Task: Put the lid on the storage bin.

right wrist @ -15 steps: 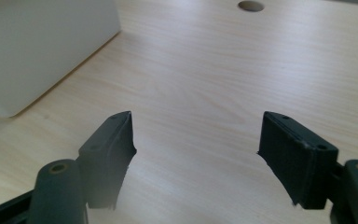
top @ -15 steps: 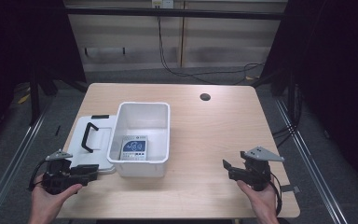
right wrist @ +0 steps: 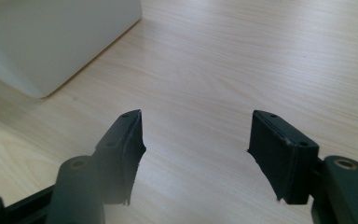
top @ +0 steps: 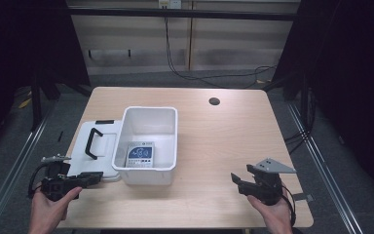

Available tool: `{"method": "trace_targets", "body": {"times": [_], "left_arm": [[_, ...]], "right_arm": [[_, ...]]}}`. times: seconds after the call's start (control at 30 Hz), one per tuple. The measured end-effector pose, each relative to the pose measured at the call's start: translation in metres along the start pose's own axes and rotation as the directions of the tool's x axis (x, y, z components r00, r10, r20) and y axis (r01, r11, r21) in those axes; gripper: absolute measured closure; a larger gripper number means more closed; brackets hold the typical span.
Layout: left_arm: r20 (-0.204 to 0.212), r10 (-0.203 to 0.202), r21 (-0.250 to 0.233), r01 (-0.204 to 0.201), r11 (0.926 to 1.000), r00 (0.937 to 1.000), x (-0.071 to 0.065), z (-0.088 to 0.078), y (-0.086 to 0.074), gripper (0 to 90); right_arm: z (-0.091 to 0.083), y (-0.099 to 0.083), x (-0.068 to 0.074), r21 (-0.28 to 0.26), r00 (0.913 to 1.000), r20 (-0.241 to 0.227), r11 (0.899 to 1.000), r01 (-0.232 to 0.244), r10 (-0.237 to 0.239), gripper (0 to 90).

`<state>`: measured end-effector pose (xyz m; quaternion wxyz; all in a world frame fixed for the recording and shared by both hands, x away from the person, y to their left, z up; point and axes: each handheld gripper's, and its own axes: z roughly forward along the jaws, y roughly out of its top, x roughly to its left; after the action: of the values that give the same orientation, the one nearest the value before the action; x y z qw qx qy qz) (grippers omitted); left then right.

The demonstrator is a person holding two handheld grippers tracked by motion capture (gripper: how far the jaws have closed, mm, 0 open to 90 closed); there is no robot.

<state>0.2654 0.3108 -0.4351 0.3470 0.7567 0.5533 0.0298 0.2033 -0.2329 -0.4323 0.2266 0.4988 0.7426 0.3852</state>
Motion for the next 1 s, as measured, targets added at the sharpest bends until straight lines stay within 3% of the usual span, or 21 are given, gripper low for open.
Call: {"method": "trace_targets", "body": {"times": [0.13,0.3,0.43,0.5,0.57,0.63,0.83,1.0], "left_arm": [[0.022,0.016,0.007,-0.016,0.9999,0.9996,0.001,-0.003,0.005,42.8],[0.024,0.048,0.005,-0.048,0.9988,0.9985,0.0,-0.009,0.011,40.8],[0.007,0.076,0.042,-0.076,0.9962,0.9971,-0.002,-0.012,0.018,40.4],[0.01,0.069,0.063,-0.07,0.9956,0.9976,-0.003,-0.012,0.025,36.7],[-0.017,0.05,0.075,-0.049,0.996,0.9986,-0.005,-0.012,0.033,35.9],[-0.02,0.062,0.077,-0.061,0.9952,0.9978,-0.007,-0.013,0.041,33.9],[-0.034,0.071,0.11,-0.067,0.9917,0.9969,-0.007,-0.011,0.053,34.6],[-0.055,0.074,0.126,-0.066,0.9898,0.9958,-0.002,-0.011,0.057,41.9]], "right_arm": [[-0.001,-0.006,0.003,0.037,0.9987,0.013,0.998,0.049,-0.049,31.0],[-0.003,-0.004,0.0,0.015,0.9999,-0.015,1.0,0.009,-0.008,26.8],[-0.004,-0.003,0.0,0.008,0.9998,-0.015,1.0,0.011,-0.011,25.4],[-0.002,-0.003,-0.001,0.014,0.9995,-0.03,1.0,0.0,0.001,25.4],[-0.002,-0.002,-0.001,0.019,0.999,-0.043,1.0,-0.007,0.008,25.3],[-0.002,-0.002,0.0,0.017,0.9991,-0.042,1.0,0.0,0.001,24.4],[-0.003,-0.003,0.001,0.019,0.9991,-0.043,1.0,0.0,0.001,23.9],[0.001,-0.003,0.003,0.037,0.9989,-0.046,0.999,0.011,-0.009,23.2]]}}
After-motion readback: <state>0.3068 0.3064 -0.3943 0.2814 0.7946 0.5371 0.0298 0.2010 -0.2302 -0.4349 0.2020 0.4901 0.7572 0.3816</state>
